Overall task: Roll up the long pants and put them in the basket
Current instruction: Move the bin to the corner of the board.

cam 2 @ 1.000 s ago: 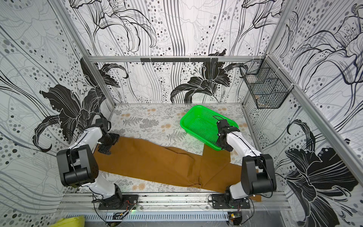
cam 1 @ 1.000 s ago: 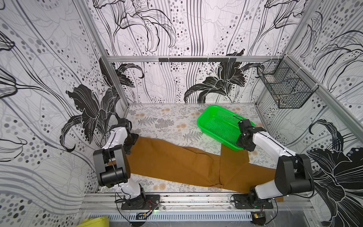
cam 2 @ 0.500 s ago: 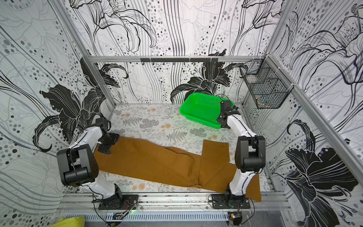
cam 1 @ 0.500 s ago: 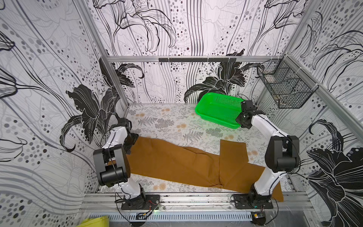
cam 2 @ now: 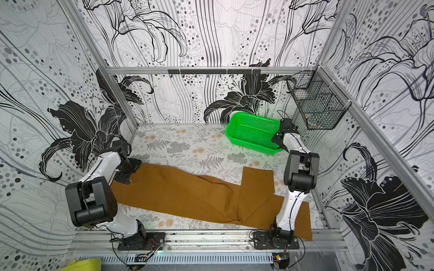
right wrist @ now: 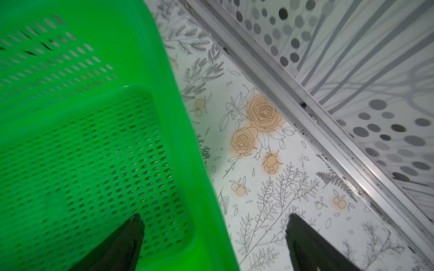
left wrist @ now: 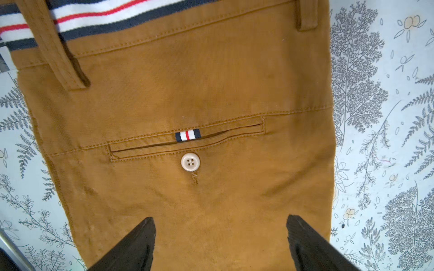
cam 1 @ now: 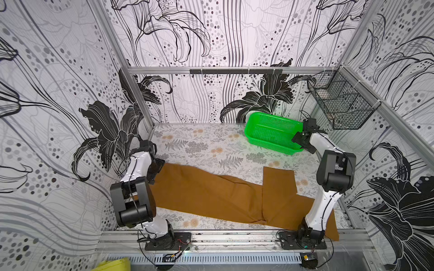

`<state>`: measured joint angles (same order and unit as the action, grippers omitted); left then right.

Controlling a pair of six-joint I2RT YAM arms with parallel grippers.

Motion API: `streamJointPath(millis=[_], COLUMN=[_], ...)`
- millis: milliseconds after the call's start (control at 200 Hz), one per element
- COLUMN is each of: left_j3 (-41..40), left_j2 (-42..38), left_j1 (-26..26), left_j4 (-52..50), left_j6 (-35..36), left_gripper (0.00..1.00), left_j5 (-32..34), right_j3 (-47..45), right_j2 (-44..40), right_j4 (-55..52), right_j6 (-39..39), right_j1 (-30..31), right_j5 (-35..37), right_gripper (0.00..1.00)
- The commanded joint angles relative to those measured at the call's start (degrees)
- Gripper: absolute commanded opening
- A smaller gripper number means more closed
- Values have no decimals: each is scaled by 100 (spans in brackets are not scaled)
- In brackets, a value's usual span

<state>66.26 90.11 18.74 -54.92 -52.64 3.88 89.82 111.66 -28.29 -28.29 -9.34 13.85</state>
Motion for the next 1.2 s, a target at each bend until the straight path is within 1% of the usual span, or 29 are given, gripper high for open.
streamJointPath(millis=[0, 65, 100, 110, 115, 120, 145, 175, 215, 240, 250, 265, 325, 405, 501, 576, 741, 951, 1016, 1071, 1156, 1191], left_j3=[199, 241, 267, 278, 276, 279, 283, 298, 286, 286, 285, 288, 283, 243, 120, 31, -155, -159, -124, -84, -9, 26], left_j2=[-184, -164, -153, -156, -154, -157, -158, -162, -173, -185, -179, -184, -183, -185, -189, -188, -317, -450, -471, -484, -510, -520], left_j1=[18, 19, 16, 16, 15, 15, 23, 16, 19, 16, 16, 20, 23, 20, 16, 20, 22, 24, 25, 37, 51, 63], left_j4=[-72, -72, -91, -90, -94, -101, -123, -133, -138, -127, -125, -118, -94, 1, 96, 141, 159, 27, -47, -101, -189, -247], left_j6=[120, 118, 123, 123, 123, 123, 110, 97, 75, 70, 63, 55, 28, -9, -55, -70, -45, 50, 62, 80, 118, 123], left_gripper=[89, 89, 89, 89, 89, 89, 89, 89, 89, 89, 89, 89, 89, 88, 88, 87, 87, 87, 87, 87, 88, 88], left_j5=[157, 139, 138, 139, 135, 142, 156, 173, 196, 200, 201, 198, 165, 40, -77, -146, -153, -12, 46, 76, 154, 202], right_j3=[-574, -820, -923, -953, -973, -987, -1081, -1194, -1342, -1432, -1467, -1520, -1822, -2301, -2666, -2610, -1948, -633, -356, -132, 265, 388], right_j2=[-1412, -2031, -2281, -2359, -2390, -2418, -2578, -2731, -2880, -2923, -2929, -2926, -2830, -2540, -1990, -1543, -680, 297, 513, 675, 899, 958], right_j4=[333, 260, 136, 95, 74, 58, -30, -117, -249, -321, -366, -412, -477, -193, 232, 392, 406, -207, -268, -281, -385, -458], right_j6=[367, 455, 490, 498, 495, 497, 508, 494, 439, 382, 350, 285, -8, -450, -812, -854, -735, -733, -705, -621, -310, -138], right_j1=[90, 152, 249, 299, 343, 343, 457, 639, 893, 1050, 1121, 1212, 1591, 2009, 2073, 2068, 1971, 1291, 1015, 787, 621, 617], right_j5=[-380, -672, -720, -726, -730, -732, -758, -798, -854, -926, -962, -1023, -1368, -1670, -1853, -1752, -1222, -714, -762, -953, -1147, -1152], right_gripper=[100, 100, 97, 93, 93, 90, 81, 69, 47, 23, 12, 0, 0, 0, 0, 0, 0, 0, 0, 0, 0, 11])
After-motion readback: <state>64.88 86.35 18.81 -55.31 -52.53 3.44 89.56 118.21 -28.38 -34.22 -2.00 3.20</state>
